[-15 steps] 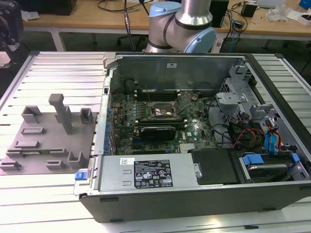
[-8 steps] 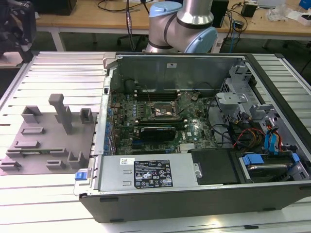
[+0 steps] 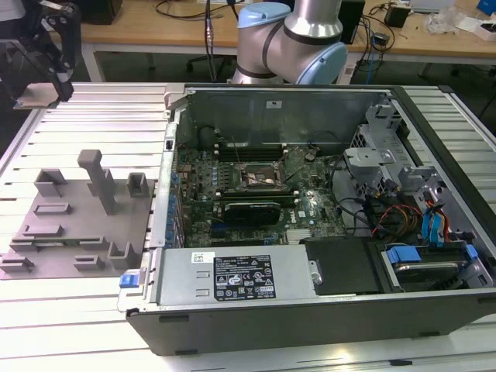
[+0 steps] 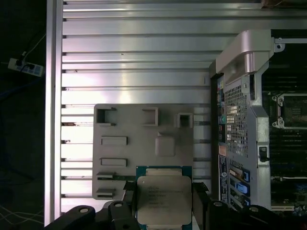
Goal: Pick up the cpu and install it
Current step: 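Pick up the cpu and move it towards the insertion slot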
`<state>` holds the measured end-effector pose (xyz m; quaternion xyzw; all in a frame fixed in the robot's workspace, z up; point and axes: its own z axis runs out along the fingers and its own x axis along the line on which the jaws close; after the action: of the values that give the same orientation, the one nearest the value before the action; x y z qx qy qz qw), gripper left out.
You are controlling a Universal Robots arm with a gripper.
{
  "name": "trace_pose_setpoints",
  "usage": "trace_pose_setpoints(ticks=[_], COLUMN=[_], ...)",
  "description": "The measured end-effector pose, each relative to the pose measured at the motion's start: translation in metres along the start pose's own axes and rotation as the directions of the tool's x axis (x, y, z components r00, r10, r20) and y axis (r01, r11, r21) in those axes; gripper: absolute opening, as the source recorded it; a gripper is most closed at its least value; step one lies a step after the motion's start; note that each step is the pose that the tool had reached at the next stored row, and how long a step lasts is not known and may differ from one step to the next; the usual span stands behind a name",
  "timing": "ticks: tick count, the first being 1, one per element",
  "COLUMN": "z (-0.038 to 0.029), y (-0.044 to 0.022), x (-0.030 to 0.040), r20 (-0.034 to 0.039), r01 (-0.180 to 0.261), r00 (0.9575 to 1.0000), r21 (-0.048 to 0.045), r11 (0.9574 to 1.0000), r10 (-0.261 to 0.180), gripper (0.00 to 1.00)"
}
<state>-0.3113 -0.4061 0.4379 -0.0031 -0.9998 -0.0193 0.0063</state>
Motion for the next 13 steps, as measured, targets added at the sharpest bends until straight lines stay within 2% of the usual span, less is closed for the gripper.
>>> trace_pose_setpoints(ticks=[13], z=[-0.0003], y=[0.0001], x=[-0.0313], r20=[0.0001], r01=[0.0], r00=[1.0], r21=[-0.0001], r11=[1.0], r10=[0.0], gripper=[0.55])
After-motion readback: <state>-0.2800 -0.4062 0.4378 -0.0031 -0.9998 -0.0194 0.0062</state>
